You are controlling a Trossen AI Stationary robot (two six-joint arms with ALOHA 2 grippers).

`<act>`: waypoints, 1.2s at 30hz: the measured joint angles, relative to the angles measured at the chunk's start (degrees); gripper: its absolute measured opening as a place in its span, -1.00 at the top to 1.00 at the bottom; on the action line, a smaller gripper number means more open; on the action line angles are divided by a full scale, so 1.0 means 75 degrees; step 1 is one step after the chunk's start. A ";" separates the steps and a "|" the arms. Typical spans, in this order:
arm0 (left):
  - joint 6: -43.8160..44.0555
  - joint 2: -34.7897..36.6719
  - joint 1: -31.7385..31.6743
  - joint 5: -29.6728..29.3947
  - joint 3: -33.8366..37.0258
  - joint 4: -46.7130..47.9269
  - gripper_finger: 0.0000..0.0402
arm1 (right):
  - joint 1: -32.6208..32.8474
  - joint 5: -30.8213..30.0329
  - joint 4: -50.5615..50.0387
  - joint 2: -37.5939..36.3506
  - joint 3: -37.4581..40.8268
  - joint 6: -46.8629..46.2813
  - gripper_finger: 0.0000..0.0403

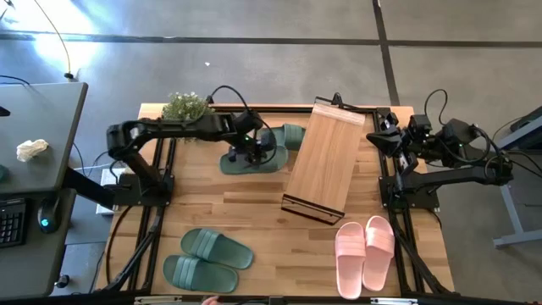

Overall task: Pick and place slides into the shelf
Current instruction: Put the slide under the shelf

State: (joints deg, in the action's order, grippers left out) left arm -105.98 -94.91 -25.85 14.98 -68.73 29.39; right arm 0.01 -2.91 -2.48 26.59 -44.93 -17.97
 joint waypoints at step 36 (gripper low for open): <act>-0.0197 -0.1874 0.0080 -0.0216 0.0003 -0.3113 0.87 | 0.0003 -0.0071 -0.0041 0.0003 0.0000 0.0061 1.00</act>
State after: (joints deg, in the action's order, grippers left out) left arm -107.46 -108.97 -25.25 13.35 -68.71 6.04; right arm 0.03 -3.44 -2.79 26.61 -44.93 -17.52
